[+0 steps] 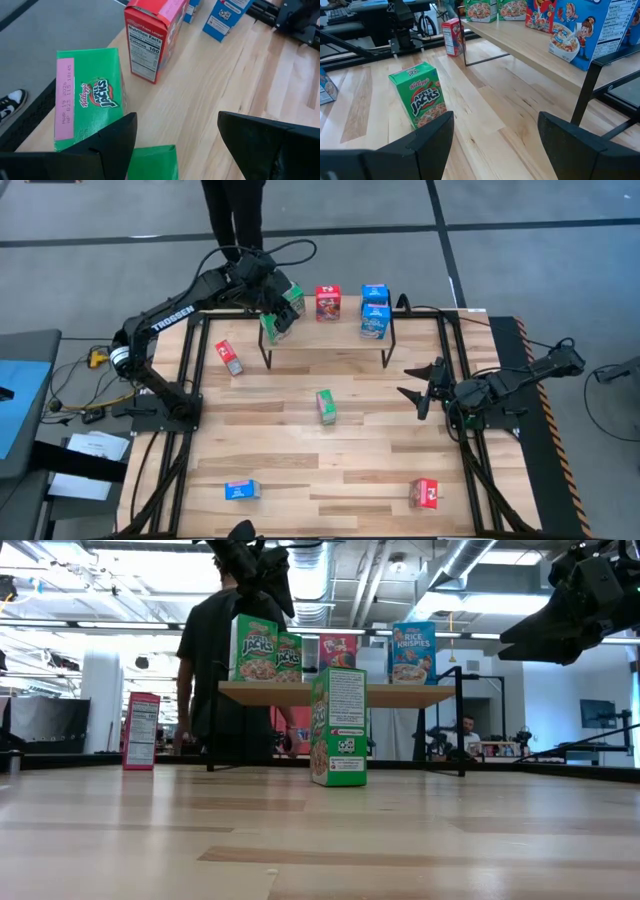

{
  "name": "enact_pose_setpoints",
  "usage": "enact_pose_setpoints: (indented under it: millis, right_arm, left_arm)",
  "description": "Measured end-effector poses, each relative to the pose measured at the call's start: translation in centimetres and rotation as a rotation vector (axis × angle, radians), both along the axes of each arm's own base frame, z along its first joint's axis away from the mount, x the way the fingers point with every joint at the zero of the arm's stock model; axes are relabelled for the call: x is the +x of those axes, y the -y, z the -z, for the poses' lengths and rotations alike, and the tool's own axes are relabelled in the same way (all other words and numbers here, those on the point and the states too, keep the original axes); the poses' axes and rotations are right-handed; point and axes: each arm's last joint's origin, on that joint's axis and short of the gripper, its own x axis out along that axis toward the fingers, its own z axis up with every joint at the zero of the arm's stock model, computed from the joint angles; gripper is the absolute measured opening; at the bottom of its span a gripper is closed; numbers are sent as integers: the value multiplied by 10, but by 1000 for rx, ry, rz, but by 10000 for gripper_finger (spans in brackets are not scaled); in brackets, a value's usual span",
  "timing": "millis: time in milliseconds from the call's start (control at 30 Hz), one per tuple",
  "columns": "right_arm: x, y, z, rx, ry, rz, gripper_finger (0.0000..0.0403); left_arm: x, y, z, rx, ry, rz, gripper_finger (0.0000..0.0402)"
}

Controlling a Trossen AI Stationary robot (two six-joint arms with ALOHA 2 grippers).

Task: Stack cereal on shelf
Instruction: Adjust the green cereal boxes on the shelf

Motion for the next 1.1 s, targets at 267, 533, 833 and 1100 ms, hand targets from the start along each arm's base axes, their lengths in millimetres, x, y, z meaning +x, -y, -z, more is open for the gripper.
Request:
enact_pose_setpoints:
  millis: [267,533,833,1100]
  right_arm:
    - [0,0,0,0,1,0,313]
    - [0,0,0,0,1,0,313]
    - [0,0,0,0,-1,0,313]
    - [0,0,0,-1,-2,0,313]
  left_arm:
    - [0,0,0,17,-14,16,270]
    - [-2,2,-1,5,-13,19,270]
    - [-14,15,-12,16,-17,-18,270]
    - [-18,24,-17,27,-26,-18,270]
